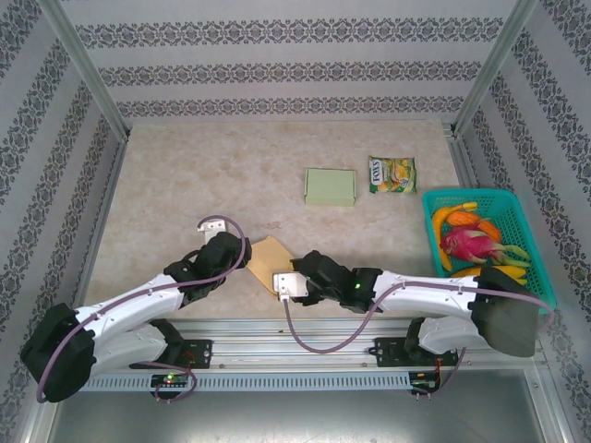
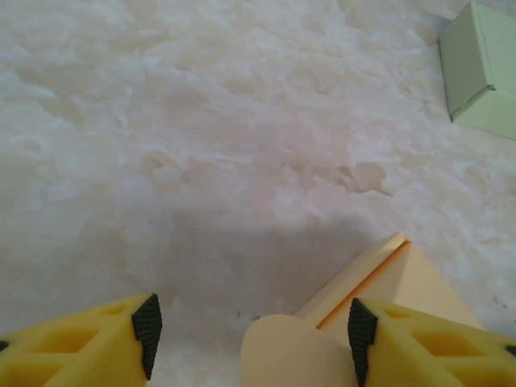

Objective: Fold the paper box

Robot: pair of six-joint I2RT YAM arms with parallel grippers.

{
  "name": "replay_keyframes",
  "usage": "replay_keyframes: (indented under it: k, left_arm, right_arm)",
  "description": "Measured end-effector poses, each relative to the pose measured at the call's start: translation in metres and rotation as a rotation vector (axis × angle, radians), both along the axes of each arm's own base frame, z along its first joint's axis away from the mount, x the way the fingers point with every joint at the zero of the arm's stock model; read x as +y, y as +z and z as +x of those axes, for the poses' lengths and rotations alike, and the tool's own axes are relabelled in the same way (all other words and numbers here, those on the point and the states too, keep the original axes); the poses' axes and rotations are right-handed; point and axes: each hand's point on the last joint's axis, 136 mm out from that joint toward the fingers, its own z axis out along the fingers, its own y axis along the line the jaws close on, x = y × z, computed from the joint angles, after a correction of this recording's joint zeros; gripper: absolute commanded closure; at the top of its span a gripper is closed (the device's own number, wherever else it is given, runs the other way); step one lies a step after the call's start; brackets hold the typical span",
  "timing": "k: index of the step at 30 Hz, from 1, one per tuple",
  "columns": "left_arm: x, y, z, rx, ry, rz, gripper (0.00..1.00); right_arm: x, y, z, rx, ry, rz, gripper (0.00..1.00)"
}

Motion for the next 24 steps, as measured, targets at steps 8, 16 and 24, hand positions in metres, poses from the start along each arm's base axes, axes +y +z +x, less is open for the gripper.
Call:
replay_keyframes:
  k: [8,16,24]
  left_arm:
    - [0.008,-0.022,-0.008,0.038,0.022,0.024,0.35]
    - [0.007,-0.025,-0.013,0.026,0.023,0.015,0.35]
    - [0.010,-0.034,-0.021,0.032,0.028,0.012,0.35]
  right_arm:
    - [-0.006,0.066,-0.008,-0.008,-0.036,0.226,0.02]
    - [-0.005,0.089,0.008,0.195,-0.337,0.426,0.02]
    - [-0.009,0.039,0.047,0.376,-0.785,0.477,0.02]
